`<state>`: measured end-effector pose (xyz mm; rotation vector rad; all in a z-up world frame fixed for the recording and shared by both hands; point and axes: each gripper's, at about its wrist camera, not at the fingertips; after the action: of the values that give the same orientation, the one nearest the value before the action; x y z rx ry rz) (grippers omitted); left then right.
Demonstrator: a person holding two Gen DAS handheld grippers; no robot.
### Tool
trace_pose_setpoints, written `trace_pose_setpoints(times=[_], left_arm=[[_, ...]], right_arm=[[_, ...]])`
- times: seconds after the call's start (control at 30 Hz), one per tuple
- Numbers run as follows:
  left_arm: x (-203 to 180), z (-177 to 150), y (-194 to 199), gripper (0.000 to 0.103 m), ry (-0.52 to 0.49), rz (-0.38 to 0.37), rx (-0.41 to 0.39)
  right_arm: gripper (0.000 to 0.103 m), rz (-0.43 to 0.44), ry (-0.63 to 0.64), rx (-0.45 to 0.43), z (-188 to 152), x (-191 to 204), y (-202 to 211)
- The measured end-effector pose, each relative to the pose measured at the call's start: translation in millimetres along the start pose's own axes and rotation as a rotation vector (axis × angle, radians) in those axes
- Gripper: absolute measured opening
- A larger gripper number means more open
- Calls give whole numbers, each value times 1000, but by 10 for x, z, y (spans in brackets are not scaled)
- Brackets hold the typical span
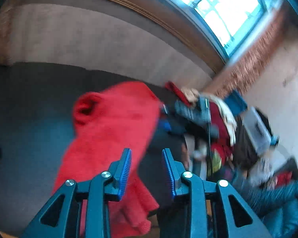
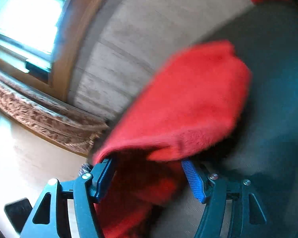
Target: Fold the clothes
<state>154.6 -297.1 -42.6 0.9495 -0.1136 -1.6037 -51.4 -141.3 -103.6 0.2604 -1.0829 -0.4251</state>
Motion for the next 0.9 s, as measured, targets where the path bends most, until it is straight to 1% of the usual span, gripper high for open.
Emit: trace_pose_setpoints(times=[0.03,0.07,0.1,0.17,0.2,0.23,0.3,0.4,0.43,0.47,0.5,0.57,0.6,0.67,0.7,0.73,0.8,0.83,0.9], left_arm=[[-56,-2,-81,36,-35,18,17],[-101,-2,-164,36,-70,49,31],[-114,13,-252,36,-94,94,41],[-44,77,-412,36,-108,255,41],[2,114,-465,36,-109,335,35],[66,161,-501,36,-100,374,31],[216,267,-550,36,-66,401,26],[468,412,-620,37,-42,466,34],[593,450,-663,37,-20,498,54],[719,474,-709,37,18,514,79],[833,487,-741,37,60,495,91],[1009,503,-795,37,130,434,104],[1043,510,-823,37,146,412,109],[1053,520,-856,37,165,349,99],[1065,523,-877,38,174,330,98],[1077,527,-903,38,184,317,99],[1107,504,-981,38,211,312,120],[1123,489,-1023,38,226,312,132],[1198,442,-1112,38,253,309,158]], right_arm=[[69,50,5,-1,108,127,-70],[69,106,13,44,238,298,-225],[70,102,42,75,308,434,-382],[75,87,103,131,408,683,-711],[76,87,123,180,429,776,-922],[76,73,137,228,415,804,-1102],[76,45,166,322,386,858,-1457],[76,13,204,376,309,913,-1732],[76,9,214,369,327,917,-1695],[76,31,223,344,346,951,-1629],[76,73,237,305,358,972,-1463],[76,109,274,263,307,1016,-1170],[76,96,318,251,241,1030,-934],[77,78,353,249,107,1028,-624],[77,83,337,255,12,961,-454],[80,89,317,261,-84,889,-286],[84,101,200,279,-301,632,-10],[87,100,149,291,-384,526,16],[88,93,31,324,-579,280,28]])
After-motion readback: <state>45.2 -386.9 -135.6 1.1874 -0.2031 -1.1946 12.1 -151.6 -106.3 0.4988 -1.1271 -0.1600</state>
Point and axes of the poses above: each gripper's, at about its wrist camera, not at the fingertips, and y roughly against the way its jaws point, x to its left, z to its top, and after that the axes turned 4 degrees about -x, right-handed
